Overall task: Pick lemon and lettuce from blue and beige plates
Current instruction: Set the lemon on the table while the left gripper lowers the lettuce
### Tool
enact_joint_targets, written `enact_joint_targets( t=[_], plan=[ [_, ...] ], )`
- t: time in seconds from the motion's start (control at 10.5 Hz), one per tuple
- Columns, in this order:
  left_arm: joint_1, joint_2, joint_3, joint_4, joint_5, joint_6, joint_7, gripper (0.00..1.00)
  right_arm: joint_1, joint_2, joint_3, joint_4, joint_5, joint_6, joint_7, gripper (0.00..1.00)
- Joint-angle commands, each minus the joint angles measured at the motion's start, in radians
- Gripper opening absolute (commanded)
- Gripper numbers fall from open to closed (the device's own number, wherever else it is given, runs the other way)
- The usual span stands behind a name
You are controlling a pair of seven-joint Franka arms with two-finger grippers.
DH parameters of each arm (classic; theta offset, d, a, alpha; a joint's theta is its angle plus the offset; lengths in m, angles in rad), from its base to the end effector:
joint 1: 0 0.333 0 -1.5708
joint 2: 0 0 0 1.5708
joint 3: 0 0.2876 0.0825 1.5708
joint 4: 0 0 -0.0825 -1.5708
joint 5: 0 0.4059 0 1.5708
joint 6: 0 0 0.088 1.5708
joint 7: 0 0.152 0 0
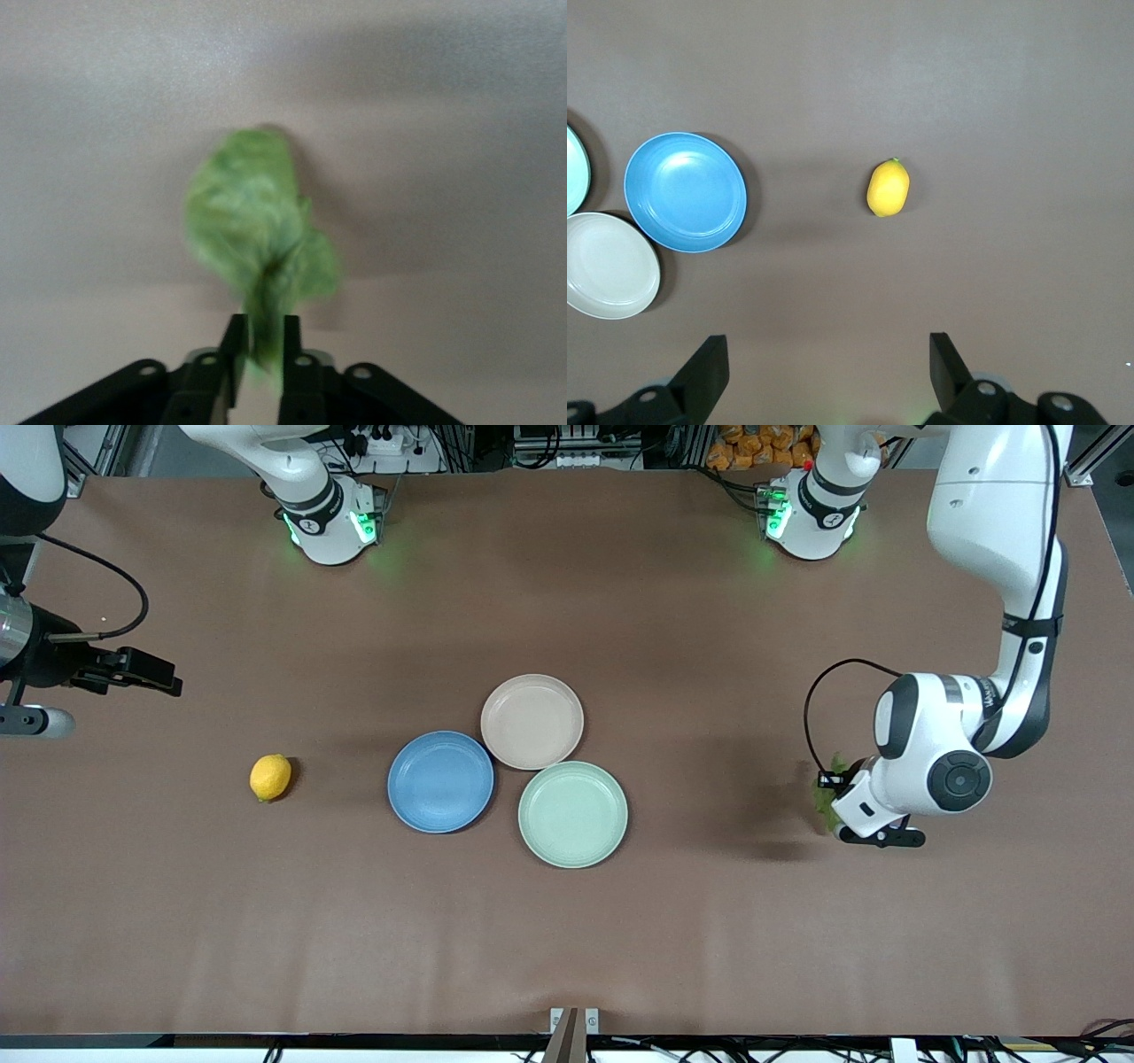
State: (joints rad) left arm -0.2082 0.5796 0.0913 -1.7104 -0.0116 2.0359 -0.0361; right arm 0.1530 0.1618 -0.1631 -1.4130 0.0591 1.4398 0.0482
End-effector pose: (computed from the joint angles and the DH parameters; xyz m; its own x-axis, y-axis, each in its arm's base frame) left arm 0.6291 -0.0755 0.1553 0.9661 -0.0739 -0.2473 -0.0889 -0.9948 -0.0502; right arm 0.6004 0.0098 0.5232 0.9896 -0.0518 -0.1339 -0.0559 -0.9981 -0.0265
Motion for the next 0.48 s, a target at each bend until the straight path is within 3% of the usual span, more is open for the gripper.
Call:
enact_joint_targets(
  t=[0.0,0.19,0.38],
  plan=[
    [-0.01,-0.006,0.018,0.018,-0.025,0.011,0.018,1.0,0.016,-0.015,-0.015,-0.015,0.01,0.005,0.002,1.0],
    [-0.014,-0.053,0.041,0.028,-0.027,-0.015,0.019,1.0,0.039,-0.012,-0.041,-0.015,0.007,0.005,-0.01,1.0],
    [-0.016,-0.107,0.041,0.093,-0.025,-0.121,0.019,1.0,0.071,-0.008,-0.052,-0.012,0.004,0.005,-0.002,1.0]
  ],
)
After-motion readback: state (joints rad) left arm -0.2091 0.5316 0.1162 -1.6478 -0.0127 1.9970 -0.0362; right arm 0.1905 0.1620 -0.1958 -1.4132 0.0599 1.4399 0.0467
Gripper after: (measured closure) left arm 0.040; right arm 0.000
